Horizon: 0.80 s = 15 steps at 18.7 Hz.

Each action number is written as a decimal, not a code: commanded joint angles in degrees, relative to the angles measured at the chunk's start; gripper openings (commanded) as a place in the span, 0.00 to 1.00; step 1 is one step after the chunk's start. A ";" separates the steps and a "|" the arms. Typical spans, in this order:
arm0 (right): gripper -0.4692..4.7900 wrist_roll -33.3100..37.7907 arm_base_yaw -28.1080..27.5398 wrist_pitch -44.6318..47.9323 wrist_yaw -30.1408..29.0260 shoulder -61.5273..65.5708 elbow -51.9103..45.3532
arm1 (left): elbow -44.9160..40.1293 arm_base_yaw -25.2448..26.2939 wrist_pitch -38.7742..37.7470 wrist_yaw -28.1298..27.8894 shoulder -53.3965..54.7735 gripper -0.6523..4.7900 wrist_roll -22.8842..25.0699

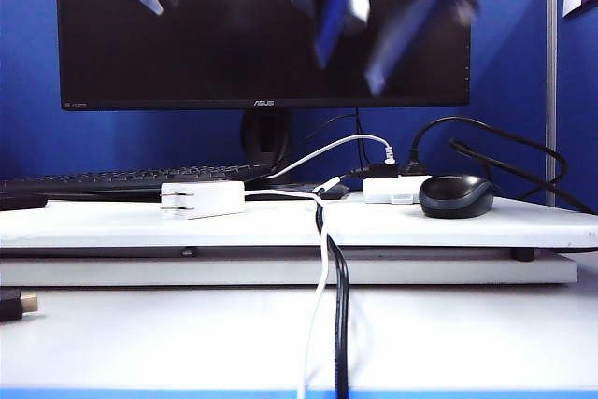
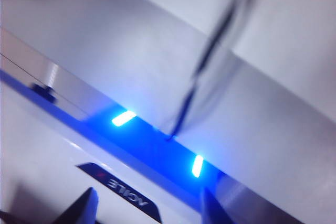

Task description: Pick up the Type-C charging cable and the charging base, insert one end of the Type-C charger into the corresponding slot on the base, and finally place the plugged-in charger back on the table.

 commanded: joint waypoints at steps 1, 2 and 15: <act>0.58 0.87 1.51 2.16 -9.22 4.22 -6.51 | 0.15 0.02 -1.86 -0.17 -0.46 0.33 0.02; 0.58 0.87 2.21 2.45 -9.16 4.35 -6.51 | 0.15 0.02 -1.88 -0.17 -0.46 0.33 0.02; 0.09 -5.27 8.44 -0.24 -4.94 8.20 -7.04 | 0.13 0.02 -7.82 -1.05 -6.67 0.11 -0.44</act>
